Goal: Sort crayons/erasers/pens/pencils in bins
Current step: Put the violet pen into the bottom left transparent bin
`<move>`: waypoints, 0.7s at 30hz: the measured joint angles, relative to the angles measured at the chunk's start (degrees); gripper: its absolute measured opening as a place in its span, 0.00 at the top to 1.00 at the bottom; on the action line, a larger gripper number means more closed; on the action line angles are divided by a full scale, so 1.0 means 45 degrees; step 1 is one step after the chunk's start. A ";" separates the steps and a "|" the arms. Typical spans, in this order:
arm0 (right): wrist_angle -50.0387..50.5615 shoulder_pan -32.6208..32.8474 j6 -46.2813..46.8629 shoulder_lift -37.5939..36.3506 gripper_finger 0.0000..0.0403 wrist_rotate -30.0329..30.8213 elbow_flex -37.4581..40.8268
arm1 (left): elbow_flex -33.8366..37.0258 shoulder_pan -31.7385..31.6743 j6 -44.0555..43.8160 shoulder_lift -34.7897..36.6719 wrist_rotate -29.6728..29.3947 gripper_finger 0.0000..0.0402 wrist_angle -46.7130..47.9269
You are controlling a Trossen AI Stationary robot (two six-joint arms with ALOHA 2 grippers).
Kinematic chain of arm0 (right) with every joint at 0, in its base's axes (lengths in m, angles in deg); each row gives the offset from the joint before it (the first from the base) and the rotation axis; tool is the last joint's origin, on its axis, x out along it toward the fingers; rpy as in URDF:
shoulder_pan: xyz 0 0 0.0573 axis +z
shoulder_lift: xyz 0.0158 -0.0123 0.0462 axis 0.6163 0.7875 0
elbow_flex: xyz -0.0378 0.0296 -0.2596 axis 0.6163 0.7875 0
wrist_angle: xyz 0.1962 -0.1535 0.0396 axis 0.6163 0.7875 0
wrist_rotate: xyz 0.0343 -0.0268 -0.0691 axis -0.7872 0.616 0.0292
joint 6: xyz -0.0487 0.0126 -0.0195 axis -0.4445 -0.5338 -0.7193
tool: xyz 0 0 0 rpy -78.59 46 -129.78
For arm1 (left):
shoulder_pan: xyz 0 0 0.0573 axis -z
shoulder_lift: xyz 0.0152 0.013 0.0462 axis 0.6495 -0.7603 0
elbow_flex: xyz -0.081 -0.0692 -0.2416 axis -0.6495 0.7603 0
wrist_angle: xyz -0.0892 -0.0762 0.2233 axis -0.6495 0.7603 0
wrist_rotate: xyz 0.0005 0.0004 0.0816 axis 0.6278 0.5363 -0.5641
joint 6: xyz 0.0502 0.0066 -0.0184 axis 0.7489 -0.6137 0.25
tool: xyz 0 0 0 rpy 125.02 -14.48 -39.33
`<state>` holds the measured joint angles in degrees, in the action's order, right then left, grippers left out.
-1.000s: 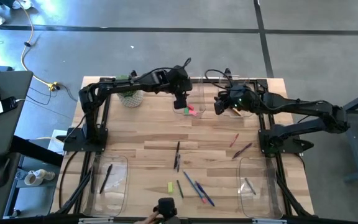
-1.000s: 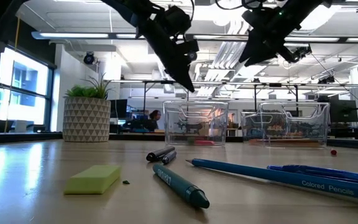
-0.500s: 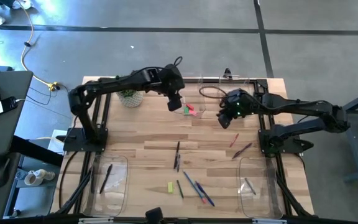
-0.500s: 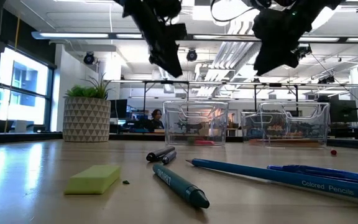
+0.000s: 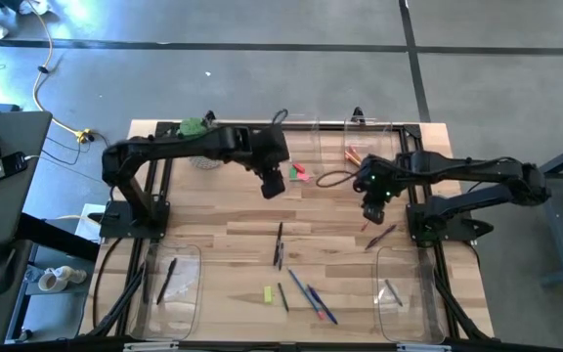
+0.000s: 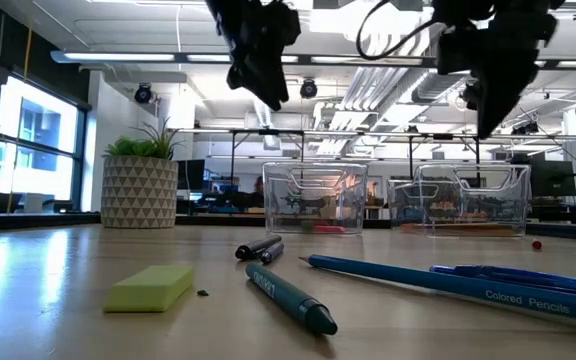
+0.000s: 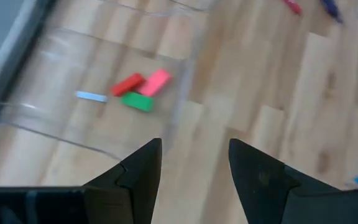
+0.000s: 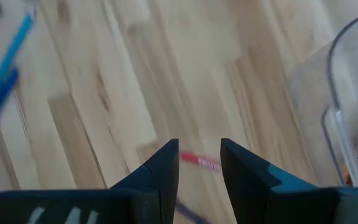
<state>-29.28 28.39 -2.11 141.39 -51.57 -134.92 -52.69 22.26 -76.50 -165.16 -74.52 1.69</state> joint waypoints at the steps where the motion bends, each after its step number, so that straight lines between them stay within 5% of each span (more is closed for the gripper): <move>1: 0.0200 0.0088 -0.0278 0.0000 0.73 0.0000 0.0000 | 0.0006 0.0186 -0.0186 -0.0006 -0.0001 0.57 0.0000; 12: 0.1566 0.0492 -0.2487 -0.0005 0.73 0.0766 0.0141 | 0.1421 0.1870 -0.3332 0.0000 -0.0857 0.57 -0.0121; 21: 0.1847 0.0496 -0.3682 0.0000 0.73 0.0098 0.1127 | 0.1939 0.2983 -0.5097 -0.0001 -0.2026 0.57 -0.0082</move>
<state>-20.97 30.62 -18.68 141.39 -51.13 -129.85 -43.96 35.69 -99.43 -165.17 -83.64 1.32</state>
